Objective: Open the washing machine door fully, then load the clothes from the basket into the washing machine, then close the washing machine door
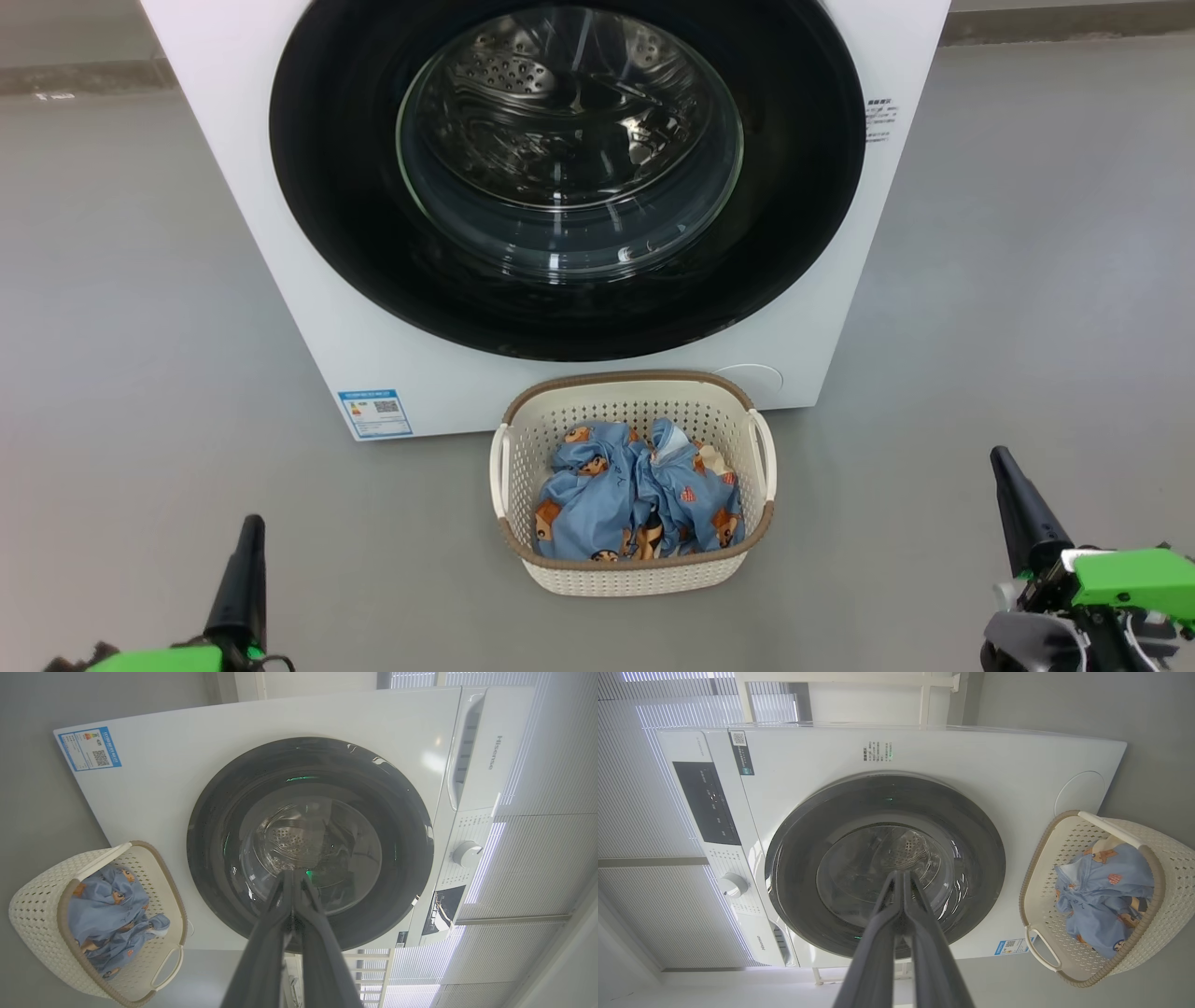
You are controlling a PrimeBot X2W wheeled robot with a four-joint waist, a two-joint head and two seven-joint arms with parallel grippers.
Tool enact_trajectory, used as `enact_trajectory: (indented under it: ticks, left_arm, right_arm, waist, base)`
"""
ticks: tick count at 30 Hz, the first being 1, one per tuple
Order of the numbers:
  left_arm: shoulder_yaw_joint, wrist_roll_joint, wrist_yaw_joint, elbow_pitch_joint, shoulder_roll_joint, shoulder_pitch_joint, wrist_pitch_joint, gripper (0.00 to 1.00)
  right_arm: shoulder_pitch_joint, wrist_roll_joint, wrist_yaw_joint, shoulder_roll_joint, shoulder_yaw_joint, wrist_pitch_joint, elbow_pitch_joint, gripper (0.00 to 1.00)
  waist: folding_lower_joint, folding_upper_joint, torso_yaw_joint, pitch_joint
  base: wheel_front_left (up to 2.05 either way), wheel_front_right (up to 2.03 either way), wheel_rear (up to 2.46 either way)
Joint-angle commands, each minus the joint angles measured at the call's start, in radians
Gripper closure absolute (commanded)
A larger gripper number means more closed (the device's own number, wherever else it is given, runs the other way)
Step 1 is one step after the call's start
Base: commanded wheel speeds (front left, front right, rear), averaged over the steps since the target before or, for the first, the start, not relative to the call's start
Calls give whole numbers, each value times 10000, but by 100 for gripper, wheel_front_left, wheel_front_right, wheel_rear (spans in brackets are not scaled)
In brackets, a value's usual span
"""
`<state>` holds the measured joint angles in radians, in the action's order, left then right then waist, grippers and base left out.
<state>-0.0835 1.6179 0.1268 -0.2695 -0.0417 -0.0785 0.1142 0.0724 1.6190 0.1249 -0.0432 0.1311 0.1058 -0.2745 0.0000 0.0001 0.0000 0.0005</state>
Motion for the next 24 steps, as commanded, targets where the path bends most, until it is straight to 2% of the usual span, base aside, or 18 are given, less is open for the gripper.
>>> enact_trajectory:
  ticks: [1, 10, 15, 24]
  left_arm:
    - [10, 2, -2, -28, 2, 11, 0, 0]
    - [84, 7, -2, -163, 37, 28, -131, 0]
    - [134, -4, 0, -84, 33, -9, -224, 0]
    - [244, -131, 3, 110, 5, -131, -471, 0]
  right_arm:
    - [-6, 0, 0, 10, -2, -2, -36, 0]
    - [-21, 28, 1, 101, -91, -124, -222, 0]
    - [44, 64, 3, 96, -150, -219, -171, 0]
    - [184, 53, 7, 83, -277, -361, 63, 0]
  waist:
    - [0, -1, 0, 0]
    - [17, -1, 5, -10]
    - [2, -1, 6, 6]
    - [1, -1, 12, 34]
  base:
    - [0, 0, 0]
    - [0, 0, 0]
    - [0, 0, 0]
    - [0, 0, 0]
